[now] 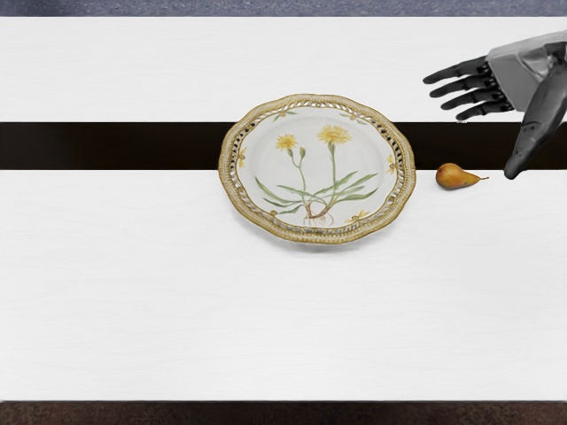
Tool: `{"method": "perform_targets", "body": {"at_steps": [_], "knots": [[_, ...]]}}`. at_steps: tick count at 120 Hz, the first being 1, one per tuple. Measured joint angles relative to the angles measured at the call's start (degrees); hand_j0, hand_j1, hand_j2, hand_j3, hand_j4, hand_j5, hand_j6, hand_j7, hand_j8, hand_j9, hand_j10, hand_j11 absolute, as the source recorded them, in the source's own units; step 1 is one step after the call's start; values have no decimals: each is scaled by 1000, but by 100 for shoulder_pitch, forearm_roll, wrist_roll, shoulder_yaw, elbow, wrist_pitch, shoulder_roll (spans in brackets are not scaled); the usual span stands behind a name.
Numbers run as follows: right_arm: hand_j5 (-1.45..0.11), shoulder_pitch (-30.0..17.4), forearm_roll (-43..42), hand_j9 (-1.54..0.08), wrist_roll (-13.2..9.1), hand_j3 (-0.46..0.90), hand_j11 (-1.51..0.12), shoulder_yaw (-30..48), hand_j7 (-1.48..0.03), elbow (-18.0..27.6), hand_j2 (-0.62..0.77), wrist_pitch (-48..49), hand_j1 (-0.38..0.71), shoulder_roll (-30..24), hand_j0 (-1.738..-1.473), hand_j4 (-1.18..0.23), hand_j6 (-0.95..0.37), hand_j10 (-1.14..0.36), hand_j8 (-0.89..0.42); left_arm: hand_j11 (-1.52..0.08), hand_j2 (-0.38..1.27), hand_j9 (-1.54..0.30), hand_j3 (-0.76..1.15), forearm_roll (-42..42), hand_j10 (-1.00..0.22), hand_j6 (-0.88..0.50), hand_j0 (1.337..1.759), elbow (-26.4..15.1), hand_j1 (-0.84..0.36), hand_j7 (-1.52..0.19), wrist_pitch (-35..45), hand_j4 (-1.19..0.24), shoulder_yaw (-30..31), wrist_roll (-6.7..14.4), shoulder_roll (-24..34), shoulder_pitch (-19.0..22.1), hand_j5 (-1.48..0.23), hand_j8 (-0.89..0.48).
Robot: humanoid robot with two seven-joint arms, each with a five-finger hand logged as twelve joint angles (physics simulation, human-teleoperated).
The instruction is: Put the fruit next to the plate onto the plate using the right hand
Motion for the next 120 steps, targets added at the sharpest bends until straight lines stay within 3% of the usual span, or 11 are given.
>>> {"method": "perform_targets", "body": {"at_steps": [25,32,42,54,74,84,99,120], "knots": [[-31,169,-470,-27,-6,0,-27,-175,-27,-147,-6,4,-324,216,-1658,-24,-25,-23,-24,0,0,0,0,0,0,0,1658,-1,349,0,0,0,0,1,0,2,0,0],[-30,765,-739,-27,-7,0,-27,-937,-27,-227,-6,-233,-324,331,-1658,-24,-25,-24,-25,0,0,0,0,0,0,0,1658,0,349,0,0,0,0,1,0,4,0,0],[-29,1750,-972,-27,-7,0,-27,-2410,-27,-253,-5,-1374,-324,783,-1658,-25,-26,-24,-25,0,0,0,0,0,0,0,1658,-1,349,0,0,0,-1,2,0,3,0,0],[-30,2192,-1534,-28,-7,0,-28,-3319,-28,-13,-5,-2782,-323,1262,-1658,-25,-26,-25,-26,0,0,0,0,0,0,0,1658,-1,349,0,0,0,0,2,0,-1,0,0],[-28,1711,-1924,-27,-7,0,-27,-3957,-27,112,-4,-4670,-325,2276,-1658,-24,-25,-23,-24,0,0,0,0,0,0,0,1658,-1,349,0,0,0,0,2,0,-2,0,0],[-27,1395,-1988,-27,-7,0,-27,-4143,-27,-73,-4,-5323,-325,2853,-1658,-23,-25,-23,-24,0,0,0,0,0,0,0,1658,-1,349,0,-1,0,0,1,0,2,0,0],[-34,1021,-2038,-33,-7,0,-33,-4366,-33,-293,-5,-5852,-319,3380,-1658,-28,-29,-27,-28,0,0,0,0,0,0,0,1658,-1,349,0,-3,0,0,3,0,-2,0,0],[-48,282,-2404,-48,-7,0,-48,-4349,-47,-941,-6,-6117,-306,3720,-1658,-38,-39,-38,-39,0,0,0,0,0,0,0,1658,-1,349,0,-2,0,0,2,0,5,0,0]]}}
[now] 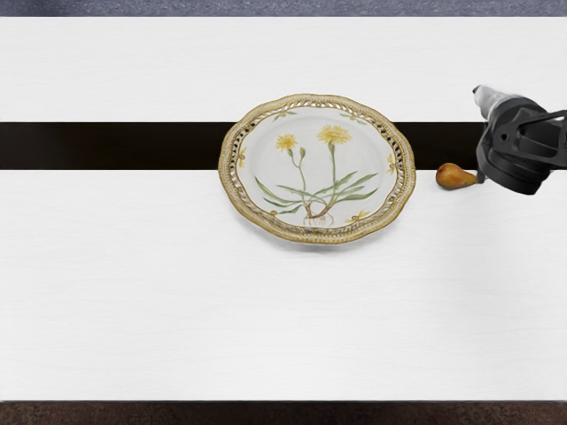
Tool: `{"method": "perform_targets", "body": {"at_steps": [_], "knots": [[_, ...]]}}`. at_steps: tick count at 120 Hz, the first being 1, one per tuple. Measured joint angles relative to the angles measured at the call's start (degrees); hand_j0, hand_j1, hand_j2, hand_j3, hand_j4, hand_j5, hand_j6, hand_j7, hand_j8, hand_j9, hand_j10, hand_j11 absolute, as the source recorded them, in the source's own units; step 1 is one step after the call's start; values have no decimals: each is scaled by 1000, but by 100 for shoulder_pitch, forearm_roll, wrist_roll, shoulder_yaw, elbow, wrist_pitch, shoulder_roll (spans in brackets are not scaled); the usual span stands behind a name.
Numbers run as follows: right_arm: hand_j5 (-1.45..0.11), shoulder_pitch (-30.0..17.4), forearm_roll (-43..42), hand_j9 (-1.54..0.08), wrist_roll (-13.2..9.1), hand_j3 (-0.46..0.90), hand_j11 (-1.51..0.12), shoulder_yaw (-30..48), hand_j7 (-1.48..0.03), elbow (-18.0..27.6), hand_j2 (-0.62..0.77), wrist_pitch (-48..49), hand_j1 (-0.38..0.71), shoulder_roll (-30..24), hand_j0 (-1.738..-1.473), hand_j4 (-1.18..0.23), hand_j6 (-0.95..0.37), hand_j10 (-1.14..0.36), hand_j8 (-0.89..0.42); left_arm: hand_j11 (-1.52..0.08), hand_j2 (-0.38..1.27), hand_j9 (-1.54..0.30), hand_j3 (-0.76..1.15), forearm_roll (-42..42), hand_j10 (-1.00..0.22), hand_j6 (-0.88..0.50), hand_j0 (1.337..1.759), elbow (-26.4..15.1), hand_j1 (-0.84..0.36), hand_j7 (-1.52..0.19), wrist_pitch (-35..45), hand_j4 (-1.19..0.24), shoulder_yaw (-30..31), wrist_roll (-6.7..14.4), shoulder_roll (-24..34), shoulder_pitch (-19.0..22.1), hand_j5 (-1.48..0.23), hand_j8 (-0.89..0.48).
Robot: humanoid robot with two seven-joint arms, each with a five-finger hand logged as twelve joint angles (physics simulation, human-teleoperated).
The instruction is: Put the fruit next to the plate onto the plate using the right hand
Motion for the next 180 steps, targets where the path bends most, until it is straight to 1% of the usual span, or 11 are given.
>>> {"method": "perform_targets", "body": {"at_steps": [11,29,50,57,72,85,105,121,142,158,180], "knots": [[-50,-367,-173,-50,0,0,-50,319,-50,-135,-7,-31,-303,61,-1658,-40,-41,-40,-41,0,0,0,0,0,0,0,1658,0,349,0,1,0,0,0,0,-2,0,0],[-52,-729,-300,-52,0,0,-52,685,-52,-327,-7,74,-302,126,-1658,-42,-43,-41,-42,0,0,0,0,0,0,0,1658,0,349,0,1,0,0,-2,0,-5,0,0],[-51,-1195,-360,-51,0,0,-51,1257,-51,-1058,-7,689,-303,224,-1658,-41,-42,-40,-41,0,0,0,0,0,0,0,1658,0,349,0,2,0,0,0,0,-8,0,0],[-51,-1283,-377,-51,0,0,-51,1368,-51,-1230,-7,823,-303,275,-1658,-41,-42,-41,-41,0,0,0,0,0,0,0,1658,0,349,0,1,0,0,-1,0,-3,0,0],[-69,-1511,-460,-68,0,0,-68,1482,-68,-1807,-9,935,-287,578,-1658,-54,-56,-54,-55,0,0,0,0,0,0,0,1658,0,349,0,2,0,0,-2,0,-8,0,0],[-90,-1622,-510,-90,0,0,-90,1574,-90,-2065,-13,990,-267,683,-1658,-71,-72,-71,-72,0,0,0,0,0,0,0,1658,0,349,0,2,0,0,-2,0,-4,0,0],[-106,-1746,-540,-106,0,0,-106,1800,-106,-2180,-15,1215,-252,688,-1658,-84,-85,-83,-84,0,0,0,0,0,0,0,1658,0,349,0,2,0,0,0,0,-8,0,0],[-127,-1877,-857,-127,0,0,-127,1881,-127,-2194,-18,1321,-233,669,-1658,-100,-101,-99,-100,0,0,0,0,0,0,0,1658,0,349,0,2,0,0,0,0,-4,0,0],[-168,-1930,-1026,-168,0,0,-168,1903,-168,-2197,-24,1375,-195,644,-1658,-132,-133,-131,-132,0,0,0,0,0,0,0,1658,0,349,0,2,0,0,0,0,-7,0,0],[-214,-1940,-1082,-214,0,0,-214,1906,-214,-2186,-31,1378,-153,642,-1658,-167,-169,-167,-168,0,0,0,0,0,0,0,1658,0,349,0,1,0,0,0,0,-7,0,0],[-313,-1934,-1111,-313,0,0,-313,1911,-313,-2082,-46,1380,-61,632,-1658,-243,-245,-243,-244,0,0,0,0,0,0,0,1658,0,349,0,2,0,0,0,0,-6,0,0]]}}
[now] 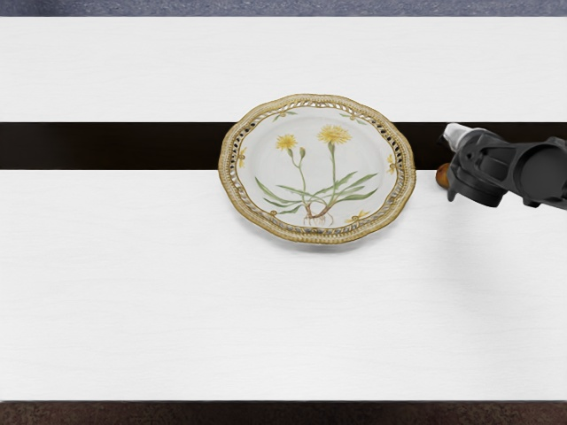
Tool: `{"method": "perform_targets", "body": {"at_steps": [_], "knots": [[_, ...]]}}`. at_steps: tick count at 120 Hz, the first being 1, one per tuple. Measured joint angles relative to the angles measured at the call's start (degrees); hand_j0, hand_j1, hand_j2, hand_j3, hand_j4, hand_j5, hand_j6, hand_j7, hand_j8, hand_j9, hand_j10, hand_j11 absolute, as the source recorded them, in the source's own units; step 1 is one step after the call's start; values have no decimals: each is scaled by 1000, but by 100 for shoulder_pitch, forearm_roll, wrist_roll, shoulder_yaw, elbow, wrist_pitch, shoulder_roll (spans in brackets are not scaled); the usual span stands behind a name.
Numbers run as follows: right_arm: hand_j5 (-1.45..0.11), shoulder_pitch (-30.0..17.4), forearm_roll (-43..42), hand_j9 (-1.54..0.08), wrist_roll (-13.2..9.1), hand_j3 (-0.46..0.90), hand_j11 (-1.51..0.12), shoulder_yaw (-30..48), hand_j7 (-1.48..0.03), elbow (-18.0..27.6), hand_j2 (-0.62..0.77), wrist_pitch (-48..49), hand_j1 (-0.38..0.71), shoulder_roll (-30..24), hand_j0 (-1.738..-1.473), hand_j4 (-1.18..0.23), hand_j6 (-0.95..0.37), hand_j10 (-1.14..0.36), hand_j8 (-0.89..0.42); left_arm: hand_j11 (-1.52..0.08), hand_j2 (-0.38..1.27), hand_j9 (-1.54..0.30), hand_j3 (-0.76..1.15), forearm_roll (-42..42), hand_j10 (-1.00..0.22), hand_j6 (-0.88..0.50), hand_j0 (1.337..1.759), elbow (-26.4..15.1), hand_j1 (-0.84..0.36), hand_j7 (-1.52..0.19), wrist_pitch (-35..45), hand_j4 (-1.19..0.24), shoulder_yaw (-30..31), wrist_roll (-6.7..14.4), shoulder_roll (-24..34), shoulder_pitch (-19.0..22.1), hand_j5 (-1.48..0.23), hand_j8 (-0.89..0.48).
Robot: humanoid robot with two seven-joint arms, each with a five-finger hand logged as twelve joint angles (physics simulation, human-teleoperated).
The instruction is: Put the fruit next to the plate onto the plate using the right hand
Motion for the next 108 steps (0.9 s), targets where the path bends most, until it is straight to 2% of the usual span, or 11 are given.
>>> {"method": "perform_targets", "body": {"at_steps": [36,108], "knots": [[-388,0,-170,-388,0,0,-388,19,-388,30,-58,-7,8,-175,-1658,-301,-302,-300,-301,0,0,0,0,0,0,0,1658,0,349,0,-2,0,0,0,0,2,0,0],[-418,-178,-336,-417,0,0,-417,31,-417,-33,-62,-44,35,-120,-1658,-323,-324,-323,-323,0,0,0,0,0,0,0,1658,-1,349,0,0,0,0,0,0,1,0,0]]}}
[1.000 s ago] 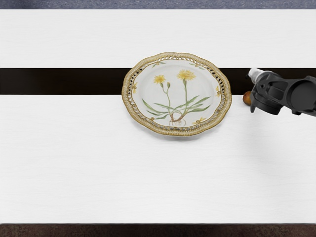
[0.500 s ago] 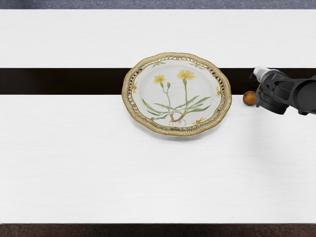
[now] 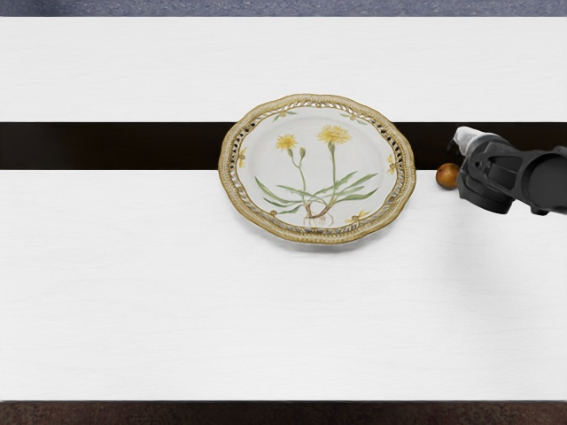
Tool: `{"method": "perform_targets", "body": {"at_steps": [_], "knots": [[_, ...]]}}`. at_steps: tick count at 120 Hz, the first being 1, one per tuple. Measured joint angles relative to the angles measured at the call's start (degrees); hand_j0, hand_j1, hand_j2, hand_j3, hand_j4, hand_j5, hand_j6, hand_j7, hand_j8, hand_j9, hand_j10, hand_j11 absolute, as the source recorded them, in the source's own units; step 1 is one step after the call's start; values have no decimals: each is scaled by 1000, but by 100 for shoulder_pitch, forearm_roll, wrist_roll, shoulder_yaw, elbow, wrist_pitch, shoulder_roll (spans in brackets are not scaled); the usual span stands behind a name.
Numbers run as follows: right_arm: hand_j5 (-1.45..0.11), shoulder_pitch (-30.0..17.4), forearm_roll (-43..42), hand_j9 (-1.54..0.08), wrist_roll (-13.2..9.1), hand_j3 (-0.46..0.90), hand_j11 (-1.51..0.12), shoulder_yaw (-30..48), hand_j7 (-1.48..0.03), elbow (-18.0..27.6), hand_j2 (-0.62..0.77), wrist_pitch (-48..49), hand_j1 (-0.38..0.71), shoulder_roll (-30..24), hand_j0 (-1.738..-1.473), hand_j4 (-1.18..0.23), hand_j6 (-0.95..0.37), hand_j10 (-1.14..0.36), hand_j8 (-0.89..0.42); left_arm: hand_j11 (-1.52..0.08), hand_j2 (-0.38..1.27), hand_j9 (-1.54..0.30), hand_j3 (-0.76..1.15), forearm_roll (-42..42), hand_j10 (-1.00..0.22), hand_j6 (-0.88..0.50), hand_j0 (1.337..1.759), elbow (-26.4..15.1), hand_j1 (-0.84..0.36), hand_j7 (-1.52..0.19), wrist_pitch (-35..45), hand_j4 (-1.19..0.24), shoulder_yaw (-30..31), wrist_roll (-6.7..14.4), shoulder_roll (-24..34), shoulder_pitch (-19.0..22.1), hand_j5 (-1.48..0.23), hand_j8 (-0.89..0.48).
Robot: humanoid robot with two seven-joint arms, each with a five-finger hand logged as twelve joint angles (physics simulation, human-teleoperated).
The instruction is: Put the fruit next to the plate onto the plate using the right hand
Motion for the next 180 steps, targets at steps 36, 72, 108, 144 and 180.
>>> {"method": "perform_targets", "body": {"at_steps": [36,72,108,144,180], "knots": [[-418,-6,-8,-418,0,0,-418,30,-418,-2,-62,-1,35,127,-1658,-323,-325,-323,-324,0,0,0,0,0,0,0,1658,1,349,0,0,0,0,-1,0,-2,0,0],[-468,-3,-36,-468,0,0,-468,32,-468,-3,-70,-5,81,131,-1658,-362,-363,-361,-362,0,0,0,0,0,0,0,1658,0,349,0,-1,0,0,0,0,-3,0,0],[-531,-38,-117,-531,0,0,-531,20,-531,-61,-80,-14,140,145,-1658,-410,-411,-410,-410,0,0,0,0,0,0,0,1658,0,349,0,0,0,0,0,0,1,0,0],[-551,-83,-169,-551,0,0,-551,-3,-551,-98,-83,-18,158,162,-1658,-425,-426,-425,-426,0,0,0,0,0,0,0,1658,0,349,0,0,0,0,-1,0,5,0,0],[-765,-144,-214,-779,-3,-1,-792,-22,-787,-217,37,27,295,276,-1651,-624,-490,-482,-465,0,0,0,0,1,0,0,1658,0,349,0,0,0,-1,-1,0,-3,0,0]]}}
